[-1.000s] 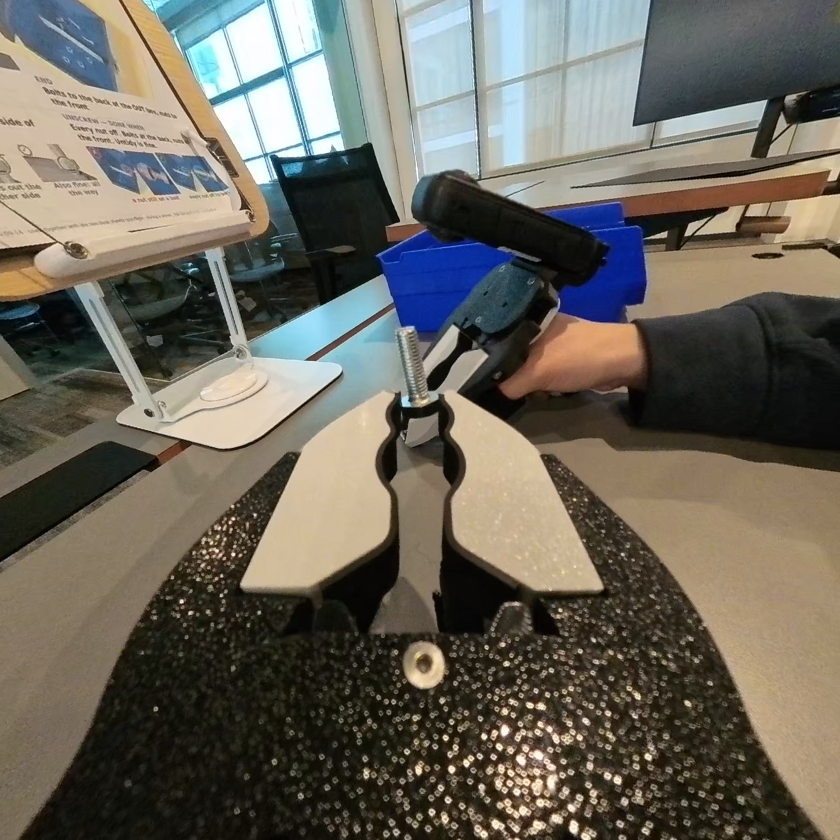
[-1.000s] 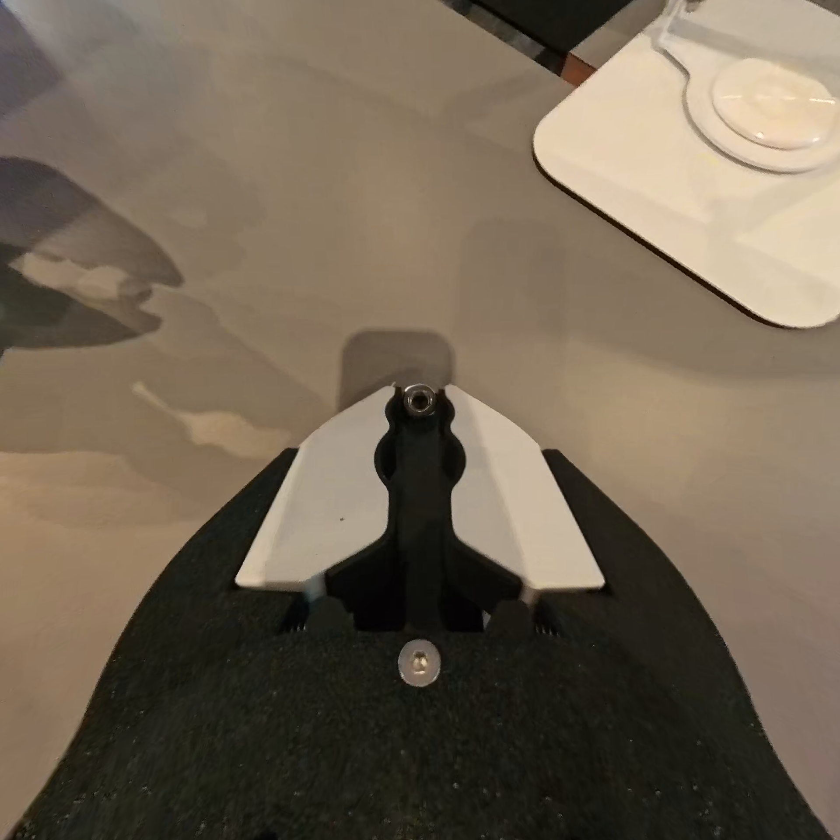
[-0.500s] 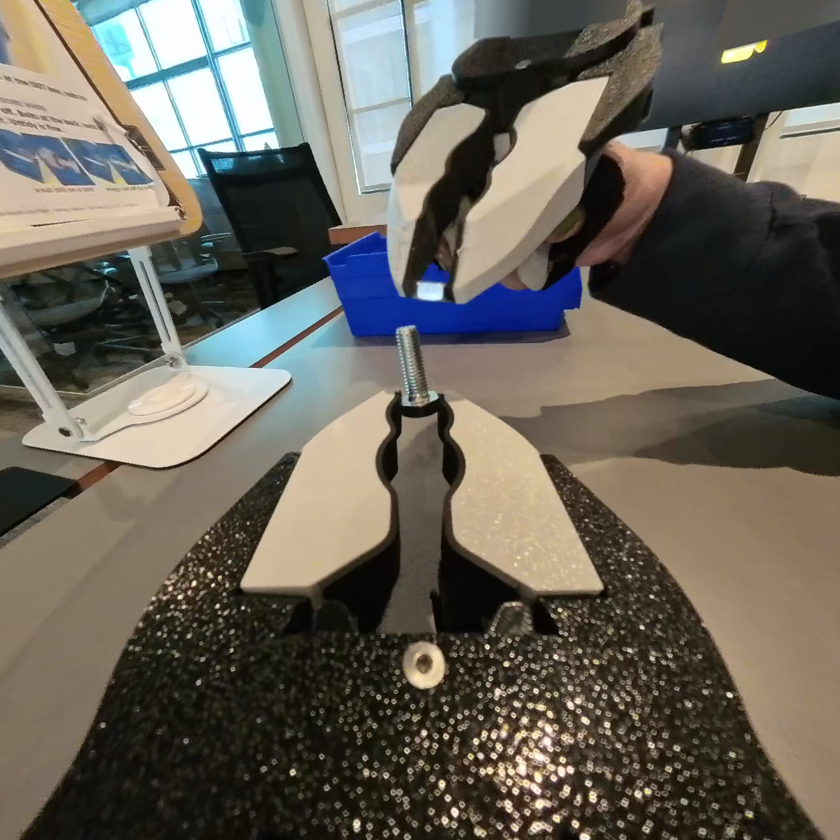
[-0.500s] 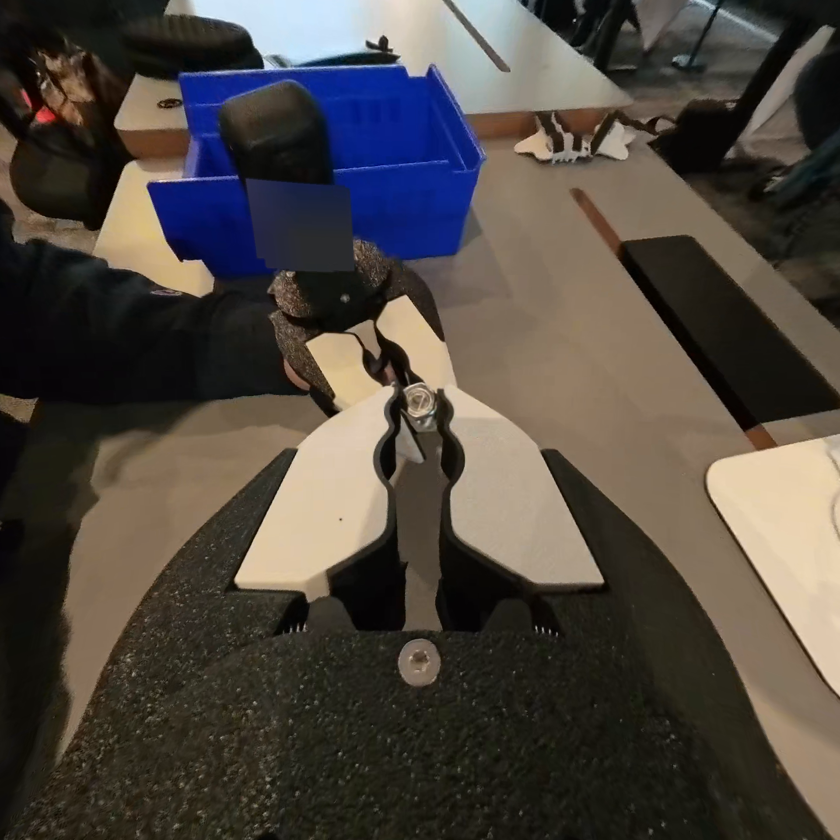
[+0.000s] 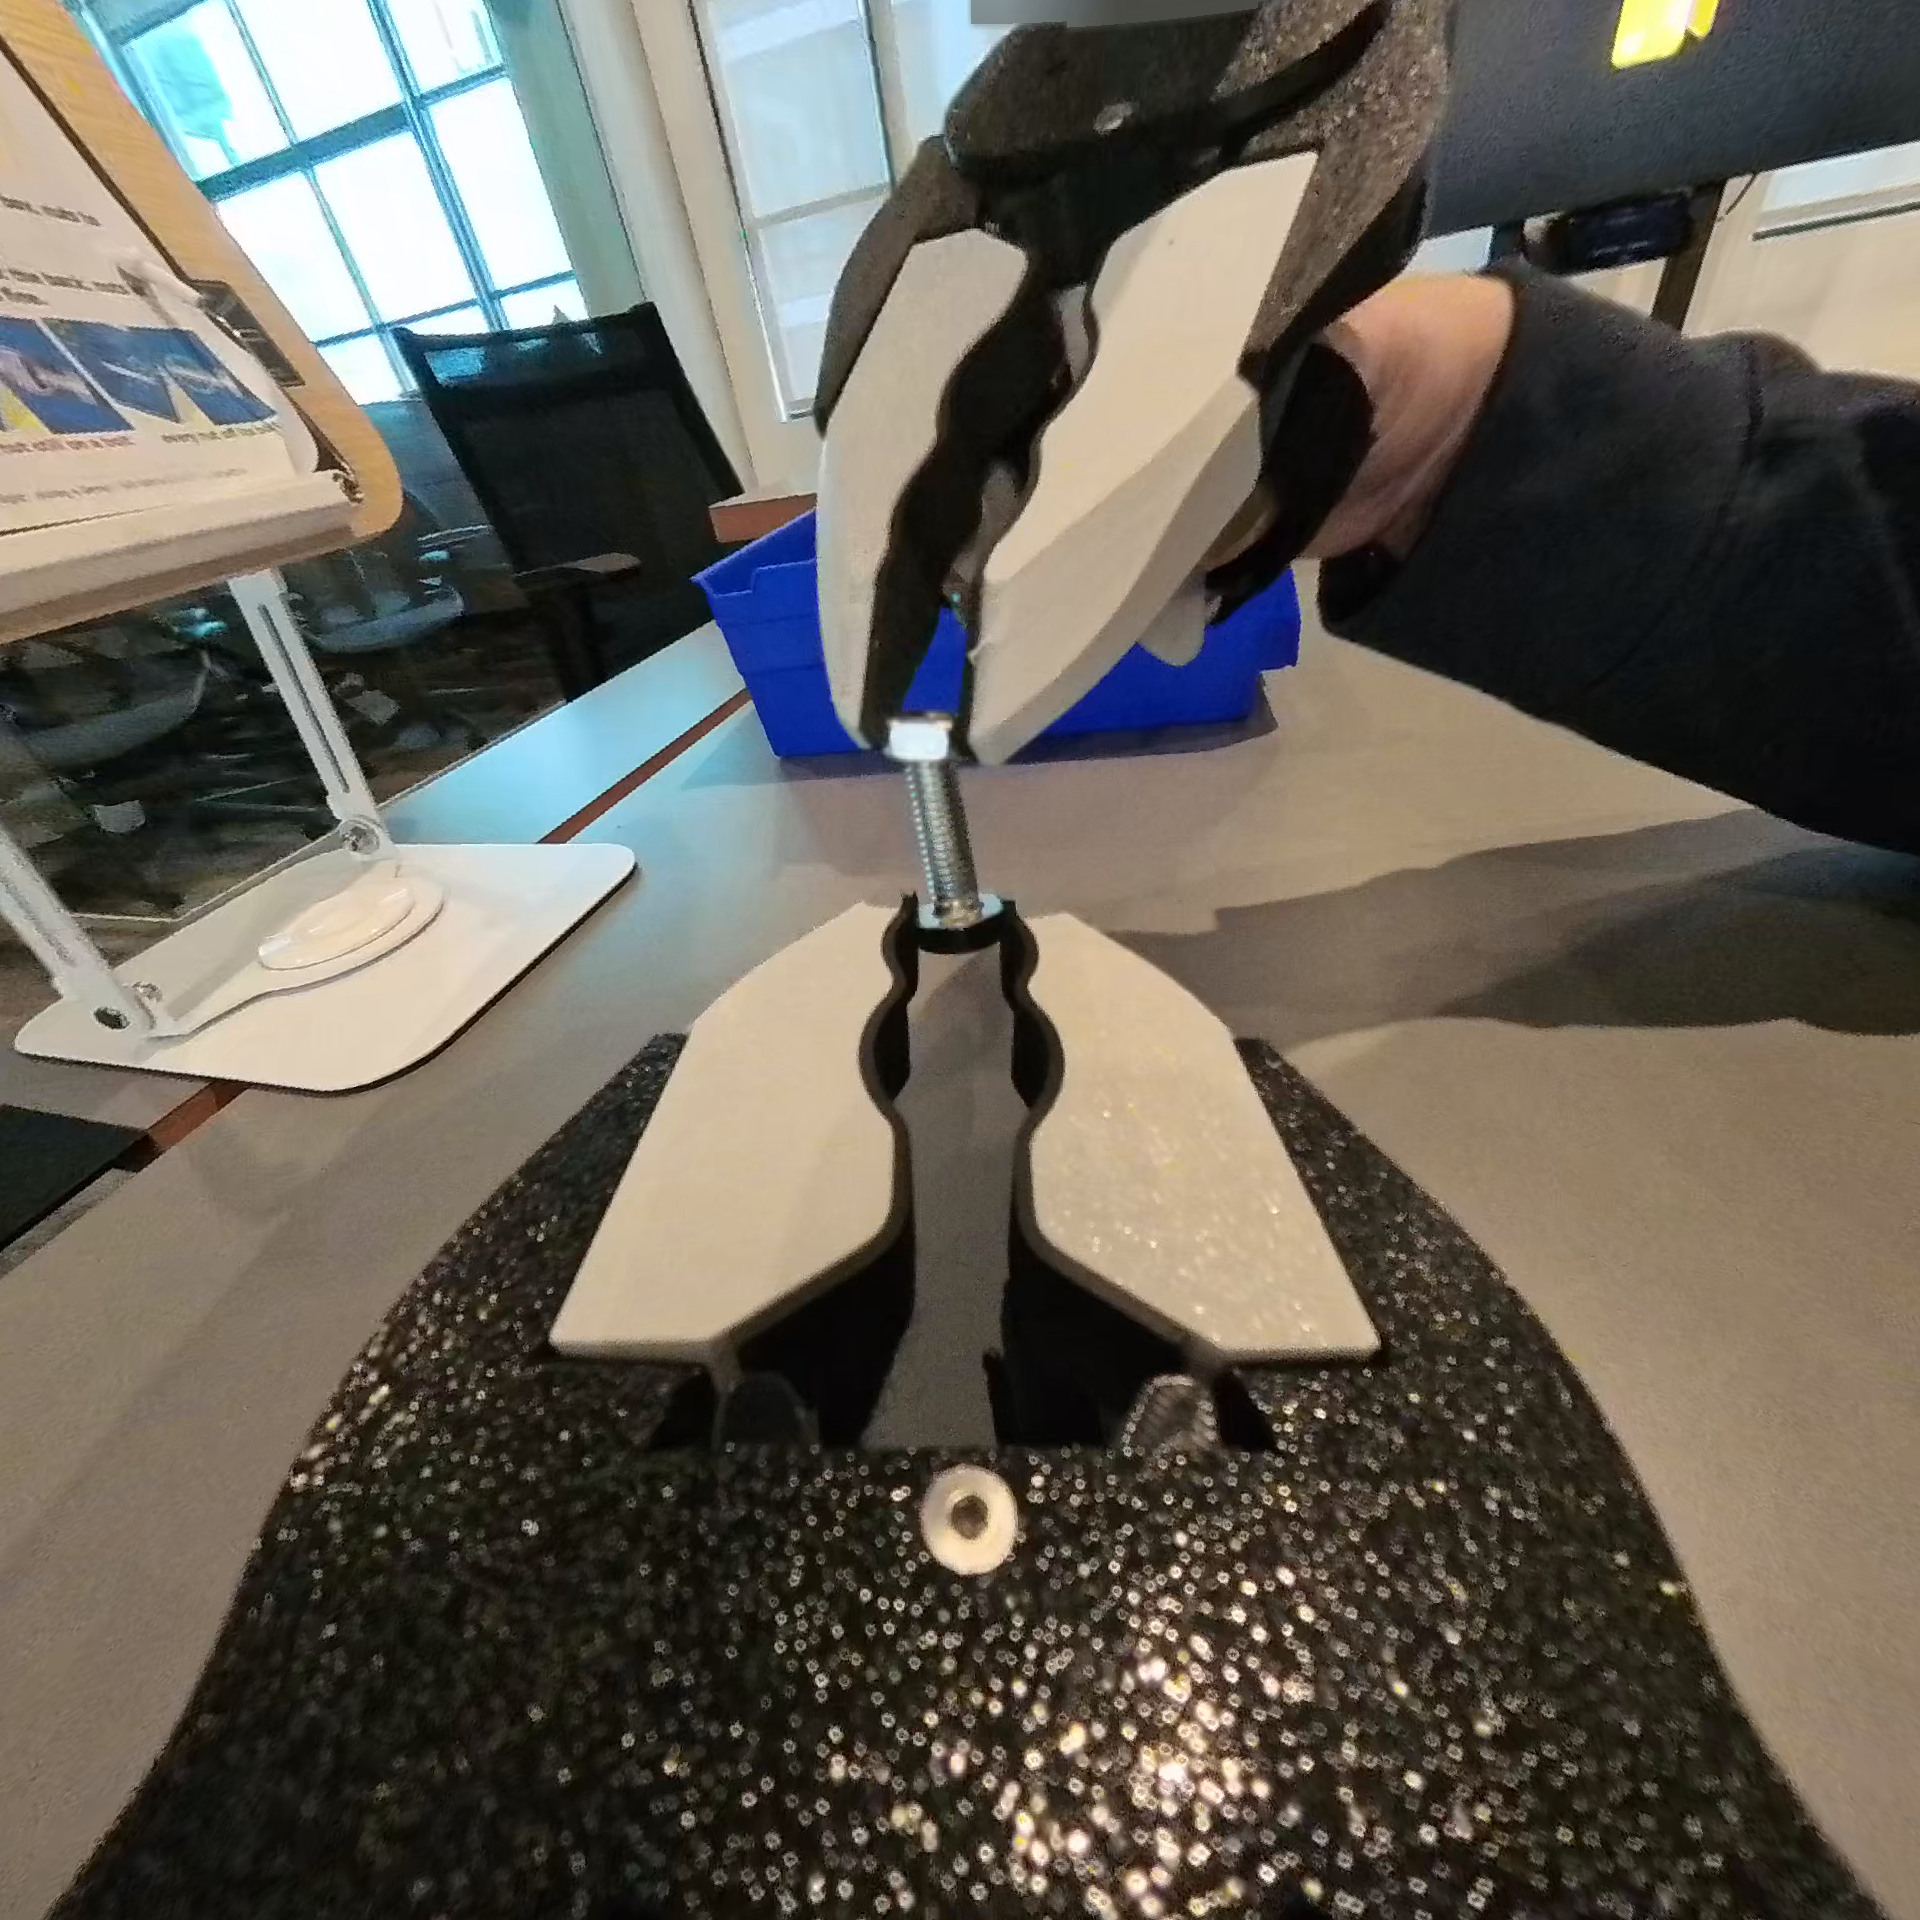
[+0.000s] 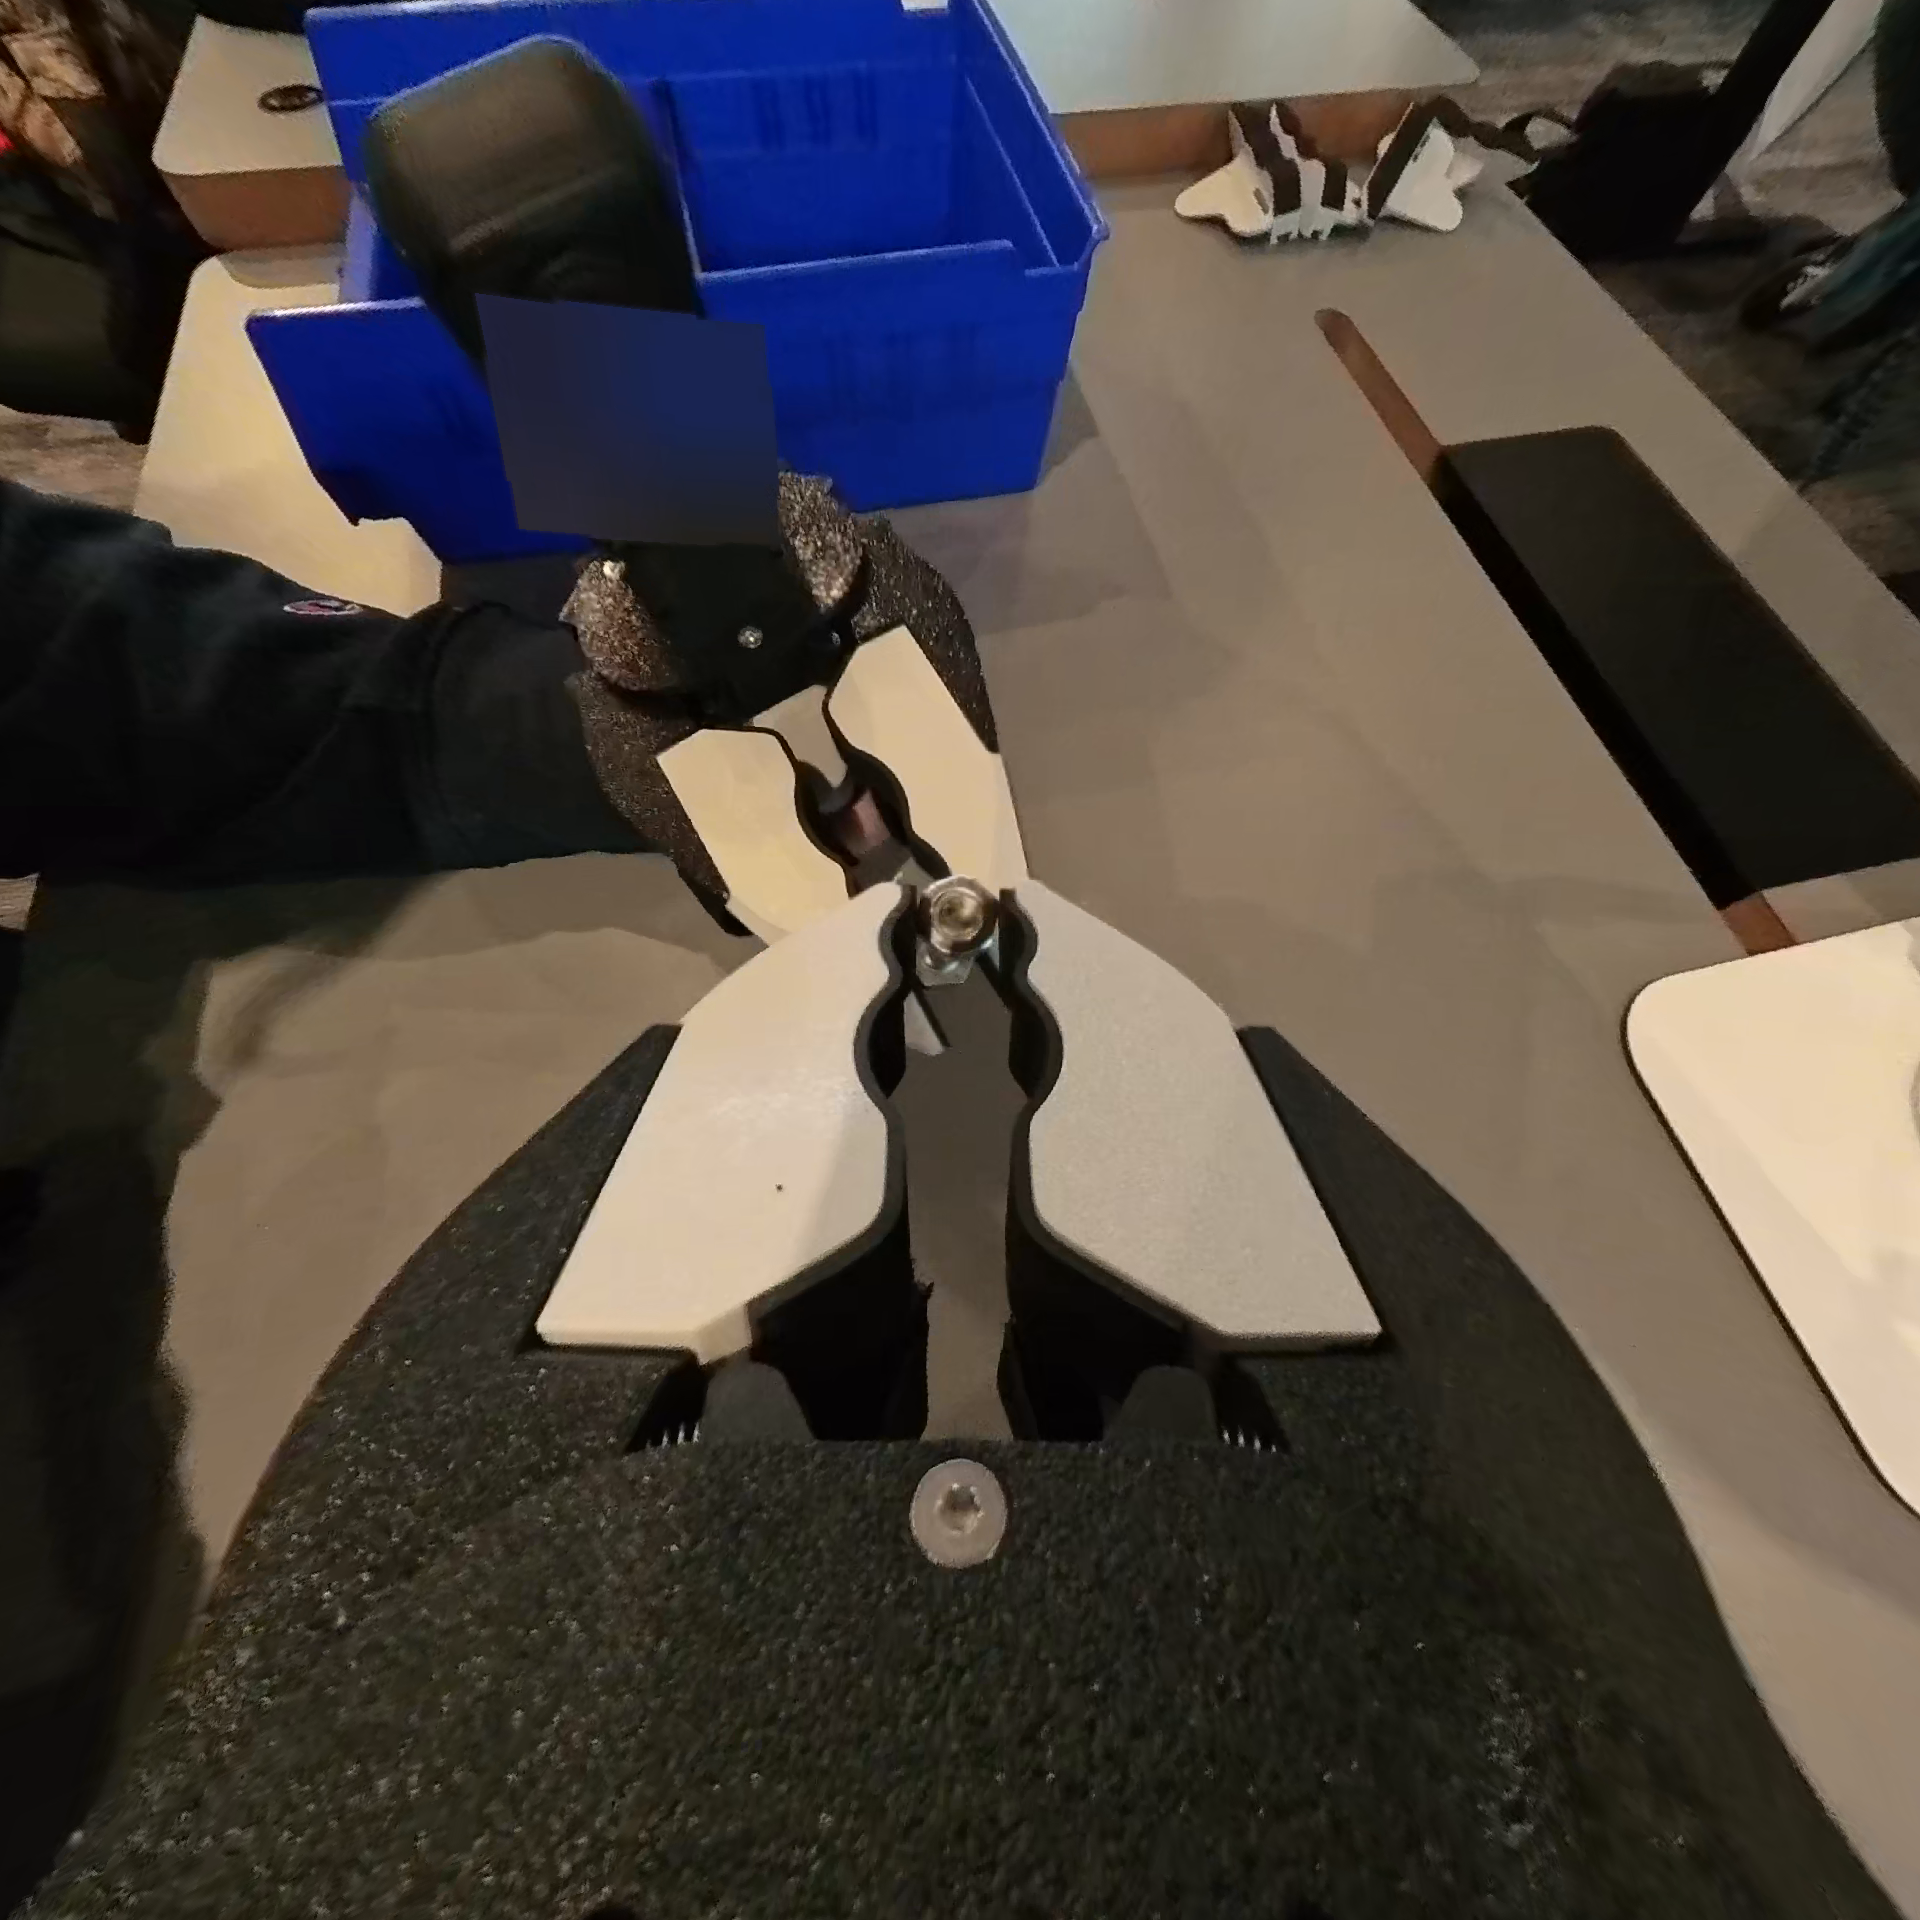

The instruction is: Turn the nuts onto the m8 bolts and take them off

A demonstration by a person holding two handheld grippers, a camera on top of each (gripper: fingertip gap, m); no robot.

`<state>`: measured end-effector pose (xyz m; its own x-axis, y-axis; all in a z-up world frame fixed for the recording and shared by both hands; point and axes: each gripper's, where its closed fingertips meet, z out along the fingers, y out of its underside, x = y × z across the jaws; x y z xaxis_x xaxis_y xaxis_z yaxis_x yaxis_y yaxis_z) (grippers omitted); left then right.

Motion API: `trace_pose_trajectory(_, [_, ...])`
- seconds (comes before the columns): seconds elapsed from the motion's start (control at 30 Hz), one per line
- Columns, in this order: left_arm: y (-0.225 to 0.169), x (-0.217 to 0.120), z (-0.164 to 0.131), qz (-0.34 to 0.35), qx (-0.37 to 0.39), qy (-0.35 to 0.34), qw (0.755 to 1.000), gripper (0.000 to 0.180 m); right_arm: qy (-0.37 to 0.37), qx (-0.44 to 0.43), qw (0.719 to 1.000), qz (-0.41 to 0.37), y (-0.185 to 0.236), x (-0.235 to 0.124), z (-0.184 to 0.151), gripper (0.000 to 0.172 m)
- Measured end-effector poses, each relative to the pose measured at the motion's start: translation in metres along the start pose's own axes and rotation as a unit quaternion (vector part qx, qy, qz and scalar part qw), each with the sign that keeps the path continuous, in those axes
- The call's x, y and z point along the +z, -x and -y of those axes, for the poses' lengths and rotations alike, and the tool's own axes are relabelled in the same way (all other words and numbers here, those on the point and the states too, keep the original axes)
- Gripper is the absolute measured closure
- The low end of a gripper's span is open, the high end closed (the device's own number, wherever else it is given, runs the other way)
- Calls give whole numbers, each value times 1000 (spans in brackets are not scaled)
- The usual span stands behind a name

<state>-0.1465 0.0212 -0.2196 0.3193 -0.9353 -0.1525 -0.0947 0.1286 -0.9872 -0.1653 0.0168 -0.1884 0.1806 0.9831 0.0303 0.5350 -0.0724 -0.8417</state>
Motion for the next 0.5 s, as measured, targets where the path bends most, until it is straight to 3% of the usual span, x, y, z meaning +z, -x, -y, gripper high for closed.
trace_pose_trajectory(0.5, [-5, 3, -4, -9, 16, 17, 1000, 166, 18, 5, 1000, 13, 3, -1, -7, 157])
